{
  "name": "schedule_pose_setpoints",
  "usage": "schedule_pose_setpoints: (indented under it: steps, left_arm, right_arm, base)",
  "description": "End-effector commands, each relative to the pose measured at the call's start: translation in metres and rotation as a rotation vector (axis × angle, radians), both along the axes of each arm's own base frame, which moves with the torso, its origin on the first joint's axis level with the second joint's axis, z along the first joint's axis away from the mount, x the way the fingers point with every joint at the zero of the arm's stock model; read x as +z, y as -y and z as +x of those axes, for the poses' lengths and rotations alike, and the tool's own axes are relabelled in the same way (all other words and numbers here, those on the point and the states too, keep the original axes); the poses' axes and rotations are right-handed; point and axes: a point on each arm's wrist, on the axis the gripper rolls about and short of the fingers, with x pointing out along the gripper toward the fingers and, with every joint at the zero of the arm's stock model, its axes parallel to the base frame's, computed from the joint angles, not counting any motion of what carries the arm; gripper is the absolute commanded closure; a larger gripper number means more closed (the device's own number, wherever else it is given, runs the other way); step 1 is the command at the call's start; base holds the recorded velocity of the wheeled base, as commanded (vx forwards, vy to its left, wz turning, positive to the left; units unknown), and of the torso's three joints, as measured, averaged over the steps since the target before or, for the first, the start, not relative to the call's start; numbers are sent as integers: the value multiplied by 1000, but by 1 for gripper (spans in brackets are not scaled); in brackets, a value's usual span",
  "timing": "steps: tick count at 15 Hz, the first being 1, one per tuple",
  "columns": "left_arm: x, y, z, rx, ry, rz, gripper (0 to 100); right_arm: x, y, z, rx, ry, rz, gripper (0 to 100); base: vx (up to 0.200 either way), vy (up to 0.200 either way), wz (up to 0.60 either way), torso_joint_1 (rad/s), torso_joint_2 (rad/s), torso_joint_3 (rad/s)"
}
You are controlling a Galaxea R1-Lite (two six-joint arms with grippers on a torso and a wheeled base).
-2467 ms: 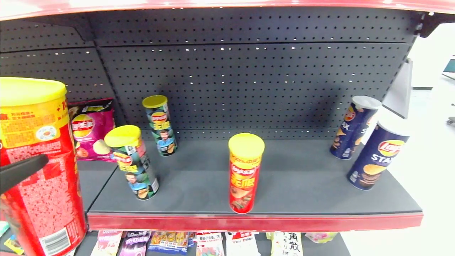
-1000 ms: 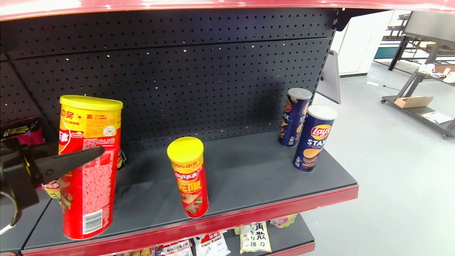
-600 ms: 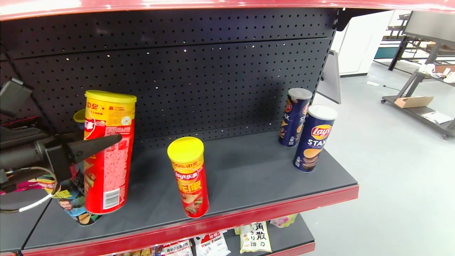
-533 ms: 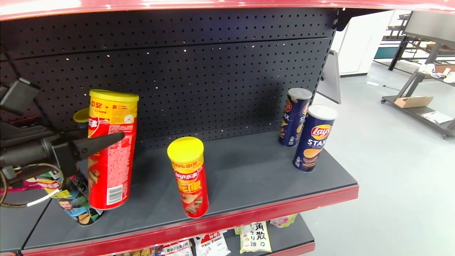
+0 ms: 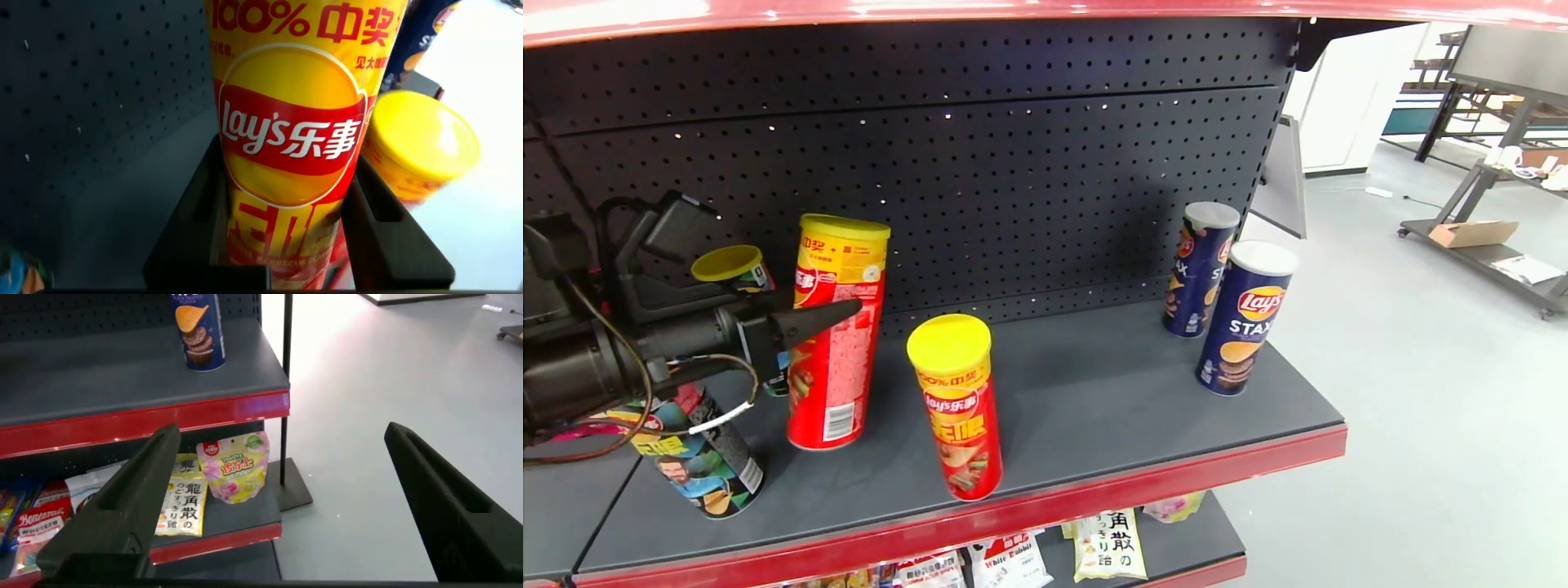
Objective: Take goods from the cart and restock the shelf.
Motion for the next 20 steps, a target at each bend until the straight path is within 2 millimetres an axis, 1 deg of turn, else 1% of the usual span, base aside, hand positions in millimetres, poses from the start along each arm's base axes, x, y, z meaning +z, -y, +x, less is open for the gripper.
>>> schedule_pose_setpoints:
  steps: [1, 5, 7, 11, 13, 16, 17, 19, 20]
  left_arm:
    - [-14, 3, 17, -9, -31, 1, 100]
    - [-20, 8, 32, -24, -10, -4, 100]
    - [-25, 10, 44, -28, 9, -6, 100]
    - [-36, 22, 58, -57, 25, -35, 100]
    - [-39, 28, 60, -74, 21, -45, 100]
    - [-47, 29, 70, -74, 21, -45, 100]
    - [-47, 28, 77, -69, 25, -47, 100]
    - [-47, 29, 84, -69, 35, -48, 100]
    - [-46, 29, 85, -69, 39, -49, 100]
  right_arm:
    - [0, 0, 0, 0, -1, 0, 0]
    - [0, 0, 0, 0, -1, 0, 0]
    - [0, 0, 0, 0, -1, 0, 0]
    - [0, 0, 0, 0, -1, 0, 0]
    - [0, 0, 0, 0, -1, 0, 0]
    - [0, 0, 0, 0, -1, 0, 0]
    - [0, 0, 0, 0, -1, 0, 0]
    - [0, 0, 0, 0, -1, 0, 0]
    - [0, 0, 0, 0, -1, 0, 0]
  base:
    - [0, 0, 0, 0, 0, 0]
    - [0, 0, 0, 0, 0, 0]
    - [0, 0, 0, 0, 0, 0]
    - [0, 0, 0, 0, 0, 0]
    - [0, 0, 0, 0, 0, 0]
    - [0, 0, 0, 0, 0, 0]
    - [0, 0, 0, 0, 0, 0]
    - [0, 0, 0, 0, 0, 0]
    - [0, 0, 0, 0, 0, 0]
